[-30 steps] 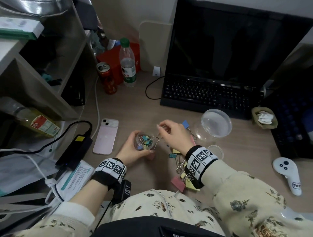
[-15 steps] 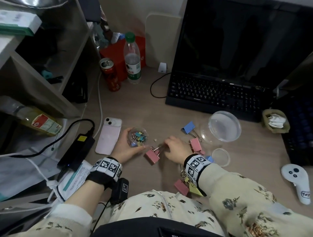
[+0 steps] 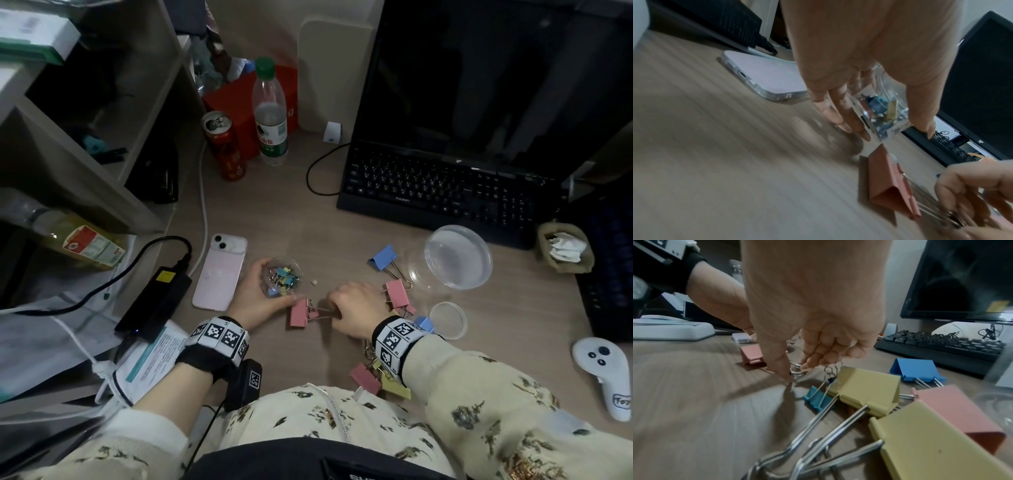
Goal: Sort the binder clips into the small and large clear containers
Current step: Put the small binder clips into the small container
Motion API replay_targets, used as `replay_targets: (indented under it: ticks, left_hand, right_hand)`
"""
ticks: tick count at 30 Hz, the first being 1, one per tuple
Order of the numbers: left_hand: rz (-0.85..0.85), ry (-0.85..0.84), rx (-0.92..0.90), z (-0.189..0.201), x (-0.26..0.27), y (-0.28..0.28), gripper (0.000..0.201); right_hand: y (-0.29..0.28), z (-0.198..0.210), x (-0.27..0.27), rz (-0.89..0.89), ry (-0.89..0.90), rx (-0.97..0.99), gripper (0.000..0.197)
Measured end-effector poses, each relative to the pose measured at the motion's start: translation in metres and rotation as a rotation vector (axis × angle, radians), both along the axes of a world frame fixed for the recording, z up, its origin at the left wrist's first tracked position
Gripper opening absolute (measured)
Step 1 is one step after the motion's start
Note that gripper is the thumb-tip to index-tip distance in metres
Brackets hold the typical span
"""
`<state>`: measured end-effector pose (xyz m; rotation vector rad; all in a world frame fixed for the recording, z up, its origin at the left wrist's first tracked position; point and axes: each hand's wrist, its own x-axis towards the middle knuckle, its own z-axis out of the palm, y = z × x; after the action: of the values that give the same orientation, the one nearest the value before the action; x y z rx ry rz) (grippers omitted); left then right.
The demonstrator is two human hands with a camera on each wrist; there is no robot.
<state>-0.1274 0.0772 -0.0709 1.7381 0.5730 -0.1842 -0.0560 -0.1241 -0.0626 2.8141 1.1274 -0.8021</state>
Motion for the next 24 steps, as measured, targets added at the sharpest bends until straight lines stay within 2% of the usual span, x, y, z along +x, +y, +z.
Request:
replay_targets:
  ticks: [6, 11, 14, 20, 24]
  left_hand:
    - [0.021, -0.018, -0.017, 0.003, -0.003, 0.000, 0.083]
    - [0.042, -0.040, -0.017, 0.009, -0.003, 0.000, 0.077]
    - [0.036, -0.055, 0.015, 0.013, 0.000, 0.000, 0.076]
    - [0.028, -0.066, 0.059, 0.018, -0.003, 0.001, 0.077]
    - [0.037, -0.073, 0.045, 0.018, -0.006, 0.000, 0.078]
  right_hand:
    - [-0.002, 0.005, 0.001, 0.027, 0.005, 0.049, 0.024]
    - [0.001, 0.017, 0.011, 0.053, 0.086, 0.031, 0.023]
    - [0.005, 0.023, 0.015, -0.008, 0.120, 0.031, 0.024]
    - [0.010, 0.020, 0.017, -0.206, 0.041, 0.007, 0.021]
    - [0.007, 0.011, 0.015, -0.315, 0.063, 0.020, 0.023]
